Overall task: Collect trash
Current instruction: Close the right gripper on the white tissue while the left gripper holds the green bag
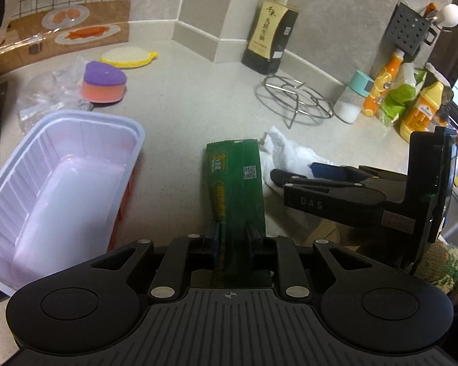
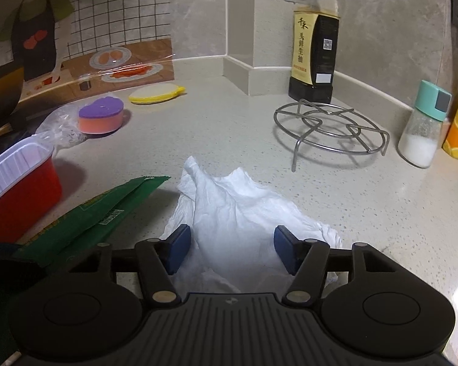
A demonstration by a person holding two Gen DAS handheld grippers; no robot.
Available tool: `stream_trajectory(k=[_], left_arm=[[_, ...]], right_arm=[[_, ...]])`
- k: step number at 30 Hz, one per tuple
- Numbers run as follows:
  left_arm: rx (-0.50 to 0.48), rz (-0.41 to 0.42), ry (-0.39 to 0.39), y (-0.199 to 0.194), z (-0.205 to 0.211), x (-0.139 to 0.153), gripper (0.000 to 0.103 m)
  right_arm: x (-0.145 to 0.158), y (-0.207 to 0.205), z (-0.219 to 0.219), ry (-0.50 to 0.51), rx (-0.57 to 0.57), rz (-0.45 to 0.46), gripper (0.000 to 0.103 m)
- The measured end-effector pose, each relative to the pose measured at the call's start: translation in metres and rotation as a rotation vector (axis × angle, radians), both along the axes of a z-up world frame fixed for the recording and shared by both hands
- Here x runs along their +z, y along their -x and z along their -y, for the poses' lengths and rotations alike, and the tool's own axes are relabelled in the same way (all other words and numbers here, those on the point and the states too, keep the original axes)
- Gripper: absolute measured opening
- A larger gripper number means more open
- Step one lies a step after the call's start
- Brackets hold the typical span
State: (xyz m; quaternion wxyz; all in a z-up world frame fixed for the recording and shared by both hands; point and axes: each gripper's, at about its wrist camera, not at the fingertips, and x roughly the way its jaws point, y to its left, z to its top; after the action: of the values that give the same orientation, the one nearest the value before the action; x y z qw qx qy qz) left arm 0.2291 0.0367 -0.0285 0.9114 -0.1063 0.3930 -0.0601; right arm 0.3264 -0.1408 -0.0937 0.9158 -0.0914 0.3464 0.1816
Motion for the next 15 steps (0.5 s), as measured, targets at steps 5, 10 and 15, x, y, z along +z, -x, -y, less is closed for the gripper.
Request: stream_trajectory(k=[5, 10, 15], left_arm=[[0.008, -0.001, 0.008, 0.005, -0.003, 0.000, 0.021], [0.012, -0.006, 0.034, 0.009, -0.008, -0.003, 0.021], [0.013, -0.013, 0.043, 0.013, -0.010, -0.004, 0.021]], right_arm=[[0.001, -0.001, -0.002, 0.007, -0.027, -0.032, 0.079], [0.000, -0.001, -0.002, 0.022, 0.013, -0.033, 0.082], [0.000, -0.007, -0.003, 0.044, -0.001, -0.012, 0.082]])
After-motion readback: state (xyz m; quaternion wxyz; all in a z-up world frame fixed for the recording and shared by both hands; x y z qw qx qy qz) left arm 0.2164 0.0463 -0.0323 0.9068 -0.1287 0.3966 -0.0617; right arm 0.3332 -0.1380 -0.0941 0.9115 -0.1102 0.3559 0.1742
